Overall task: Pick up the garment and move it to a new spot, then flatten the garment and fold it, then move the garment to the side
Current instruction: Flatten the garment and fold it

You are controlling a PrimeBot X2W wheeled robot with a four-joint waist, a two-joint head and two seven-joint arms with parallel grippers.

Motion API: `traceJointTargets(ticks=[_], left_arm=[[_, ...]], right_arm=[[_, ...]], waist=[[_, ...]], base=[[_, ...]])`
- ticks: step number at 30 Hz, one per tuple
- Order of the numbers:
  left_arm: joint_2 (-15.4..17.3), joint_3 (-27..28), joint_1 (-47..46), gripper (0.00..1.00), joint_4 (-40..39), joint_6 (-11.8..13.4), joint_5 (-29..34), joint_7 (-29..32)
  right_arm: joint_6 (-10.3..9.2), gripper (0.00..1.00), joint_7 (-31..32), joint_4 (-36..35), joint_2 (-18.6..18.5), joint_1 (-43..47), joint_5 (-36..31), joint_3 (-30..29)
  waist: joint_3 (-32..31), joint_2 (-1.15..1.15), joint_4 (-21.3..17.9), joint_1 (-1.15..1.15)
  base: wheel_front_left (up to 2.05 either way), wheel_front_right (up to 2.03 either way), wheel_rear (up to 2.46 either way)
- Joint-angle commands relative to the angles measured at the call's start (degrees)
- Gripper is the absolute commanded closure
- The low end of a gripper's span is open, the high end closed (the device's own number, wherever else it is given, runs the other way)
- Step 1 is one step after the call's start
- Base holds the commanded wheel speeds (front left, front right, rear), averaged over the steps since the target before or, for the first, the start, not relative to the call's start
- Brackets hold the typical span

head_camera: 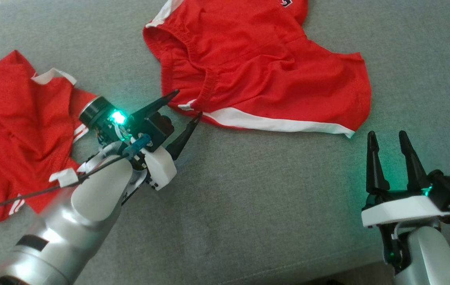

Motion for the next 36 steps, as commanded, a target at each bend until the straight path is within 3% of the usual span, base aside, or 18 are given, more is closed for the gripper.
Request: traceJointTargets(ticks=[1,5,6,8,17,25,36], left_arm=[[1.36,0.73,-3.31,0.00,-0.50,0.10,-0.68,-0.77],[0.69,-0.58,-4.36,0.00,0.74,0.10,-2.31,-2.05],[0.53,-0.80,-4.51,0.18,1.00,0.10,-2.91,-2.35],[0.32,-1.33,-4.76,1.00,1.49,0.10,-3.79,-2.83],[0.23,-2.86,-5.21,1.00,-0.16,0.10,-13.87,-4.06],[2.58,-8.57,-8.47,1.00,-2.62,0.10,-25.72,1.23],[5.22,-12.70,-11.06,1.00,-2.26,0.10,-31.27,1.27]], right_arm=[[-0.04,0.00,-0.62,-1.75,-0.33,-1.47,0.45,1.36],[-0.04,0.00,-0.62,-1.47,-0.33,-1.62,0.42,1.43],[-0.04,0.00,-0.62,-1.40,-0.33,-1.64,0.35,1.44],[-0.04,0.00,-0.62,-1.22,-0.33,-1.66,0.13,1.41],[-0.04,0.00,-0.62,0.53,-0.33,-2.65,-1.35,1.36],[-0.04,0.00,0.93,10.88,-0.32,-7.07,1.26,3.89],[-0.04,0.00,1.02,21.75,-0.32,-12.15,6.52,8.32]], waist=[[0.27,0.00,-0.44,-0.01],[0.47,0.00,-0.92,-0.01],[0.49,0.00,-0.97,-0.01],[0.42,0.00,-0.95,-0.01],[-0.99,0.00,0.91,-0.01],[-2.51,0.00,0.58,-0.01],[-3.09,0.00,-0.09,-0.01]], base=[[0.00,0.00,0.00],[0.00,0.00,0.00],[0.00,0.00,0.00],[0.00,0.00,0.00],[0.00,0.00,0.00],[0.00,0.00,0.00],[0.00,0.00,0.00]])
